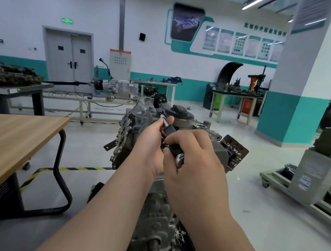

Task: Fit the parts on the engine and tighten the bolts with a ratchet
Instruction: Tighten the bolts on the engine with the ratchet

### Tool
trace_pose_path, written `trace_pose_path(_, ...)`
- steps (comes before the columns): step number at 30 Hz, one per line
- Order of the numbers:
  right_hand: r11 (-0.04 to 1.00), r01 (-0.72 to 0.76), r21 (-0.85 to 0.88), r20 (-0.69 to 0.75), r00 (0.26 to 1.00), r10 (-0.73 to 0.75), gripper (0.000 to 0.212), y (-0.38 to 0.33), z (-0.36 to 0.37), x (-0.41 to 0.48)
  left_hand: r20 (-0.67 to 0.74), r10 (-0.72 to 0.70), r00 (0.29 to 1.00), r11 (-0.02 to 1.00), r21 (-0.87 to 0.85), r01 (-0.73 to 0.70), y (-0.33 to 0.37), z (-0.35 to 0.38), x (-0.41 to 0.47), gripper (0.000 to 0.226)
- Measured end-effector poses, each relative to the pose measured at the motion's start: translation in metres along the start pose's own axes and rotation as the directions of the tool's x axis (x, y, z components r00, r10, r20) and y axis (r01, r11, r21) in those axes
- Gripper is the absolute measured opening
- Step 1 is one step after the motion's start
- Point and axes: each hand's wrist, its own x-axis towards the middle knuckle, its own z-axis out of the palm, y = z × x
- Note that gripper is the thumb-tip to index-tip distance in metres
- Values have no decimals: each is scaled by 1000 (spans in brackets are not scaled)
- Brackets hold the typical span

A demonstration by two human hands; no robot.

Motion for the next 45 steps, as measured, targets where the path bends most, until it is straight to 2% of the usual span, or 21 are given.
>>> trace_pose_path(11,999,-39,7,31,999,39,13,6,5,6,-12,-16,1000,1000,-1,16,-1,-1,5,29)
trace_pose_path(20,991,109,-80,56,993,-105,13,9,-1,8,4,-3,1000,1000,21,3,-5,-8,9,32)
trace_pose_path(29,988,111,-111,184,979,-89,9,9,-6,12,24,28,999,1000,-6,-28,-7,-8,11,34)
trace_pose_path(39,981,136,-139,217,971,-104,12,7,-12,22,18,57,998,998,10,-58,-4,-5,12,34)
trace_pose_path(42,980,115,-163,229,971,-76,12,6,-12,22,55,8,998,1000,28,-10,-6,-10,13,32)
trace_pose_path(45,988,10,-153,189,982,20,12,5,-9,23,92,-25,995,998,57,19,-15,-19,11,26)
